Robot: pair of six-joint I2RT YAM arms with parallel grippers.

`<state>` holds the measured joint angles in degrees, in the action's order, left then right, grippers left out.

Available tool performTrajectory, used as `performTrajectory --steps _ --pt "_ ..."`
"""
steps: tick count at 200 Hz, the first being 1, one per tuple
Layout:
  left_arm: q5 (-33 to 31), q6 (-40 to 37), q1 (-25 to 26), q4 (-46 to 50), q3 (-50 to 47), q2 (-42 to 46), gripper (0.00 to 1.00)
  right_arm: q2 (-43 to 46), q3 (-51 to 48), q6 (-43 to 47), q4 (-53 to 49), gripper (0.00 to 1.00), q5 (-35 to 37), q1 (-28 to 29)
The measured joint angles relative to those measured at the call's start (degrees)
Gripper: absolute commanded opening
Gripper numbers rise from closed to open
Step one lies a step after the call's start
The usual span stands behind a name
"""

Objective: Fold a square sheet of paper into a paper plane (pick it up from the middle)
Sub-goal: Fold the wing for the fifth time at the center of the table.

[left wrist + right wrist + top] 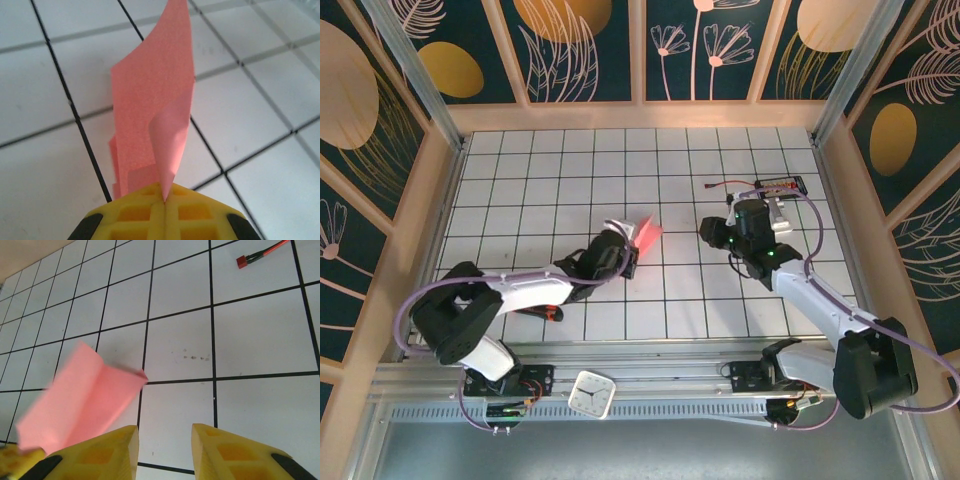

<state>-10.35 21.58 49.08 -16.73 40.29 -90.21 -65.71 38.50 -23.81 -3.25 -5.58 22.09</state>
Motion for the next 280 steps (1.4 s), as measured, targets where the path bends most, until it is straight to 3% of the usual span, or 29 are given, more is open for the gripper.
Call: performTrajectory --steps 42,101,172,280 --pt "0.1 -1.3 3.1 1.6 0.2 -3.4 0.0 0.2 0.0 0.0 -0.1 0.35 -0.3 -0.7" --pt "9.2 5.0 3.1 -7.3 -4.3 -3.4 0.0 -0.9 0.0 0.0 1.3 0.36 -5.1 -0.3" --pt "19.3 15.3 0.7 -20.5 -9.9 -4.5 0.0 -7.0 0.0 0.0 5.2 0.34 -10.8 6.5" --pt "27.4 26.3 -3.1 -32.8 -13.9 -9.8 0.0 -18.0 0.1 0.4 10.8 0.27 -14.9 13.3"
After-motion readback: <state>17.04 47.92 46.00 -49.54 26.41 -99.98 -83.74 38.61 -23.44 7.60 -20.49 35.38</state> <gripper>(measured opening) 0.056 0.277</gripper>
